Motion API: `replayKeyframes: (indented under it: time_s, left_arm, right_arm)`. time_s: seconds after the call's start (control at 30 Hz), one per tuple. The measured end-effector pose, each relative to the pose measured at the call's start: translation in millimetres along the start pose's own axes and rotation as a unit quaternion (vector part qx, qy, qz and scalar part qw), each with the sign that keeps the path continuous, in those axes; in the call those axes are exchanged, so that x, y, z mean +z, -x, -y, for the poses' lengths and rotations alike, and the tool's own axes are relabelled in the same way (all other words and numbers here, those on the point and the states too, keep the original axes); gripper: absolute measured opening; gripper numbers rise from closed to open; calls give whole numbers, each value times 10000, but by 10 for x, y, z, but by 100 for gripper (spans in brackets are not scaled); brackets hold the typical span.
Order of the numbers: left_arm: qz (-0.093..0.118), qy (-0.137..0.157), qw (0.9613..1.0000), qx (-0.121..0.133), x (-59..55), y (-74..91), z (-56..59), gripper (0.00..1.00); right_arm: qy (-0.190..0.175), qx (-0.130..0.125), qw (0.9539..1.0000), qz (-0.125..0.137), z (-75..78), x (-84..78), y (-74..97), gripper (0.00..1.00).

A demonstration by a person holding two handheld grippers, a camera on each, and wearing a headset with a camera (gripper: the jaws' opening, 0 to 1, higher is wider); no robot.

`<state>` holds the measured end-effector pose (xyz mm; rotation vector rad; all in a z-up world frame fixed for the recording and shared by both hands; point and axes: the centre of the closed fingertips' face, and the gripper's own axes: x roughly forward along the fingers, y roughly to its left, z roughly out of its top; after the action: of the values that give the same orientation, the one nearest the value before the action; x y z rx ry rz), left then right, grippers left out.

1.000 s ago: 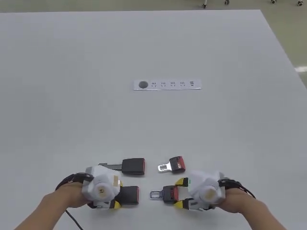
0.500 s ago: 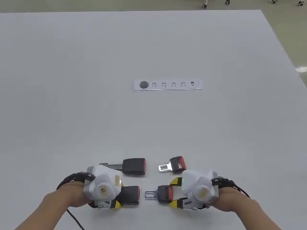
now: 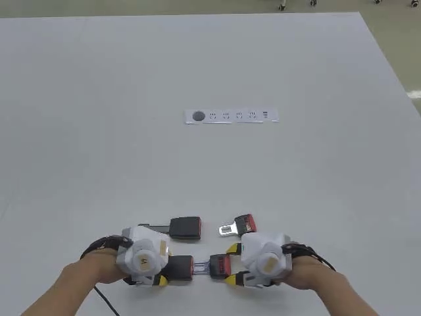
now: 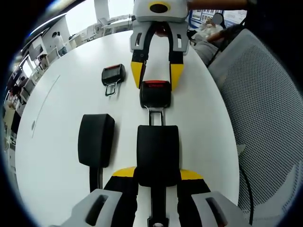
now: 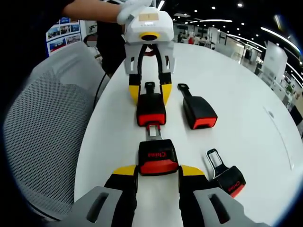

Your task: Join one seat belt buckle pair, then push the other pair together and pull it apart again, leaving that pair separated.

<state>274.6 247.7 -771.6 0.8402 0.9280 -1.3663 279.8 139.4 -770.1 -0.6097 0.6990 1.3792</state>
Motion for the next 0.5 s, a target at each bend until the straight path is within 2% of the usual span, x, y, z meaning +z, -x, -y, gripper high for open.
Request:
replayKeyframes:
  time_s: [0.1, 0.5]
  left_arm:
    - [1, 0, 10000, 2, 29, 16, 16, 32]
    - [21, -5, 10000, 8, 28, 28, 13, 32]
  right_arm:
    - [-4, 14, 10000, 7, -21, 32, -28, 30]
    - [3, -15, 10000, 82, -36, 91, -88, 30]
